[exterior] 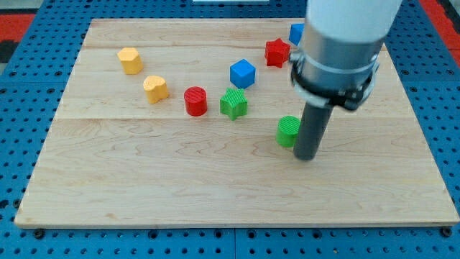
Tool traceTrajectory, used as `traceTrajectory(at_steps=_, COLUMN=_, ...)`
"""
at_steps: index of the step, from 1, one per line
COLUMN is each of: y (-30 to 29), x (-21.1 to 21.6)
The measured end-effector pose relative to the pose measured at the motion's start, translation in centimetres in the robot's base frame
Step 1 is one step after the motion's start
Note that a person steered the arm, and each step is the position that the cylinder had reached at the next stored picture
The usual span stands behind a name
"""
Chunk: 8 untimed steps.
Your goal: Push the green circle into the yellow hexagon
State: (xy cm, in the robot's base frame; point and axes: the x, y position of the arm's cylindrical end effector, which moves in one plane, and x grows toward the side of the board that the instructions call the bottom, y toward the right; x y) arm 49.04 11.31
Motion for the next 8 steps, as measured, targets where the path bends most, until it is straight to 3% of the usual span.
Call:
traceTrajectory(at_steps=1, y=-0.2, x=-5.0)
traceTrajectory(at_steps=2, y=-4.8, x=-5.1)
traceTrajectory(at_steps=3, y=-4.7, x=-0.7)
traceTrajectory(at_steps=4, y=-1.1, x=0.1)
traceTrajectory(at_steps=5, y=-11.0, x=-0.4)
traceTrajectory(at_steps=6, y=-15.1, x=0.1)
traceTrajectory(at_steps=7, y=-9.1, x=0.5)
traceTrajectory(at_steps=8, y=-16.5, x=5.7)
